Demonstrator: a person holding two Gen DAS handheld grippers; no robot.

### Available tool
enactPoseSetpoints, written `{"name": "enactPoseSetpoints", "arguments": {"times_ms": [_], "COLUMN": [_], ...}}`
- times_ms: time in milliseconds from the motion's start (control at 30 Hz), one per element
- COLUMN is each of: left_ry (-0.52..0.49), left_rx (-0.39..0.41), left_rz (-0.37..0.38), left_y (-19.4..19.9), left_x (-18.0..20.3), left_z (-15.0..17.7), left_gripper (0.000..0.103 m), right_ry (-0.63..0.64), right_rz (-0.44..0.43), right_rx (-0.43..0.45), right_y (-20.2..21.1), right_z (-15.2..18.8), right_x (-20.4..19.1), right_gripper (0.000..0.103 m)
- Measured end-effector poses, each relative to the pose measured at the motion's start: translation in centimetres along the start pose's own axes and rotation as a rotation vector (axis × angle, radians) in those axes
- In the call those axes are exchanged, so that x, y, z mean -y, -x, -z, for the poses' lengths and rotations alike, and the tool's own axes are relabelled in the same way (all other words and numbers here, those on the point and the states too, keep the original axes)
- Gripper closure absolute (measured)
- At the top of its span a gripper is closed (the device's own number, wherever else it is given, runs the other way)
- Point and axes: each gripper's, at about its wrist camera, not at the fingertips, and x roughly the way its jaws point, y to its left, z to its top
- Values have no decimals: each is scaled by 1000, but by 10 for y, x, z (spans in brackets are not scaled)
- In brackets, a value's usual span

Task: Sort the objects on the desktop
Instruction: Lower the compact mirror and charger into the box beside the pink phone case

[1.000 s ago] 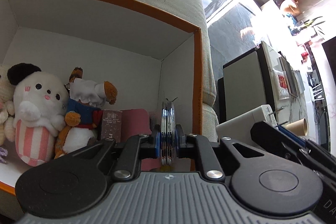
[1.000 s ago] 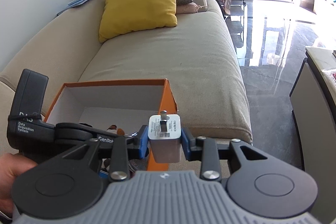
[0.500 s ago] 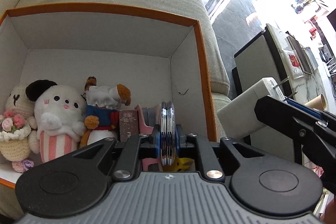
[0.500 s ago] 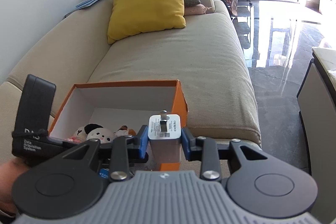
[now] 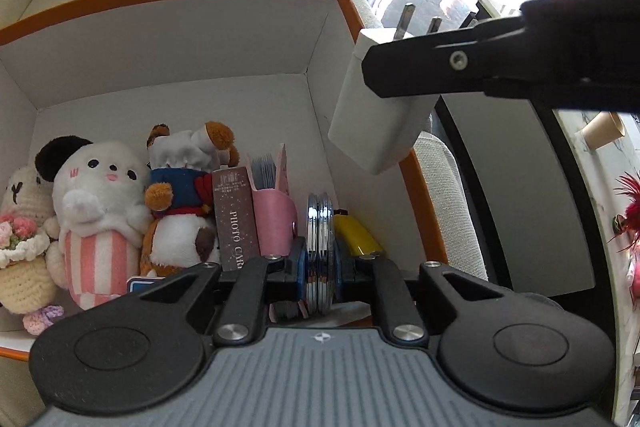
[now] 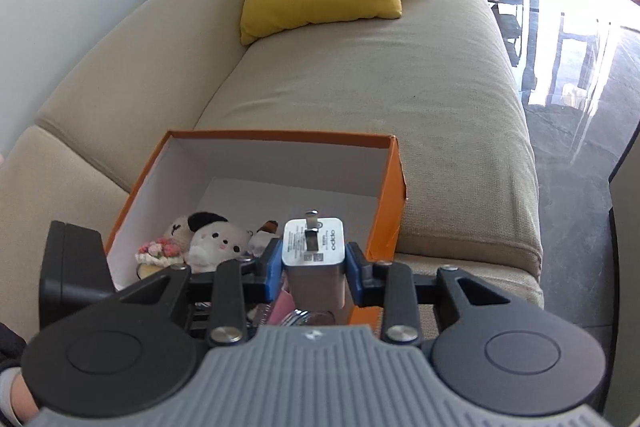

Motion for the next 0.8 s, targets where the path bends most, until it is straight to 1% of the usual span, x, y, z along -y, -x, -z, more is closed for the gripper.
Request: {"name": "enactPoseSetpoints", "arguments": {"times_ms": [167,300,400,500,633,733,800], "left_ry": [21,39,52,54,63,76,94], "left_rx": [16,20,20,24,30,33,32], "left_rz": [-4,-4,0,-2,-7,-8,-7], "left_y": [4,6,6,7,9,11,12], "left_x": [-1,-1,-6,-7,-8,-8,-10], "left_z": [6,10,12,15,19,22,18], "left_gripper": [88,88,88,88,88,88,87], "right_ry": [195,374,459,535,634,731,809], "right_rz": [-12,-5,-15,-2,-1,2,-7], "right_rx": [-98,-185,-270,-361,-448,-515,-562], "right_y": [-22,-42,-55,-68,-79,-87,-92], "right_z": [-14,-17,-19,-19,-19,-19,-19], "right_x": [-11,-22,-26,-31,-39,-47,-52], "right_gripper": [68,68,68,69,69,69,69]}}
